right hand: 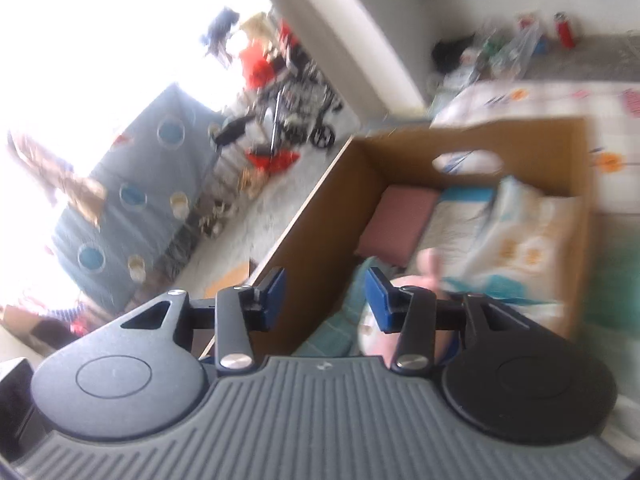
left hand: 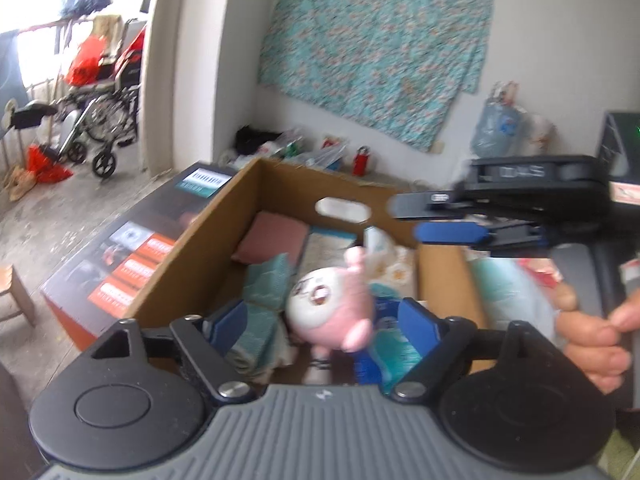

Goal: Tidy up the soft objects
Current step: 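Open the left tool to drop the towel beside the bunny, then move the right tool to the white yogurt cup and grasp it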

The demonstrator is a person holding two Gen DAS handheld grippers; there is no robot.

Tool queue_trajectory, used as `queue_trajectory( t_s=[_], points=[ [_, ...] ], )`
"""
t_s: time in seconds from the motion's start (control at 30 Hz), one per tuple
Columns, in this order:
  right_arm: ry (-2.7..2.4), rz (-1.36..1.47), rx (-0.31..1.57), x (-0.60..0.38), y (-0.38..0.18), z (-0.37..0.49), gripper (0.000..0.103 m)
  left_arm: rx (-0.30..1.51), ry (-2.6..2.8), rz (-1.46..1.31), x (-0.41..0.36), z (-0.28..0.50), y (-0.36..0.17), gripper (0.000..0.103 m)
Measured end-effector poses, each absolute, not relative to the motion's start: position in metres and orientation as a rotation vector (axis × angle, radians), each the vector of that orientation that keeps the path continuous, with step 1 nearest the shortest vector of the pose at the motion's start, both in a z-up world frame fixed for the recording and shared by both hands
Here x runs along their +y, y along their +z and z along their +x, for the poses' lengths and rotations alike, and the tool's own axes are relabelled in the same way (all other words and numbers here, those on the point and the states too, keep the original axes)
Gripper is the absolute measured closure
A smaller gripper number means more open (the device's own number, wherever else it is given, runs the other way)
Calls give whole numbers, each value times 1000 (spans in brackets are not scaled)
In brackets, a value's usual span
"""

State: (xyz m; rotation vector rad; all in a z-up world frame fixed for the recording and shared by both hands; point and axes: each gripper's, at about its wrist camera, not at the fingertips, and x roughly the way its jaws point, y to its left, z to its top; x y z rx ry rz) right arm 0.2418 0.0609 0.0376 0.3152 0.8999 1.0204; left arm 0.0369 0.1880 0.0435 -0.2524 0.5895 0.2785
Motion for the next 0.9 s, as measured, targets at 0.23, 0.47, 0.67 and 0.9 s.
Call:
queue_trajectory(
  t_s=[0.23,0.47,0.67,0.9],
  points=[
    [825,404,767,-99,68,235,53,544,110,-214,125,39,53,15],
    [591,456,758,-246,45,202,52,574,-152,-132,30,46,39,15],
    [467,582,838,-328,-19,156,52,653,-288,-46,-35,51,-3,15],
    [421,670,936,-338,-85,111,52,762,-286,78,-73,60,-63,26]
  ],
)
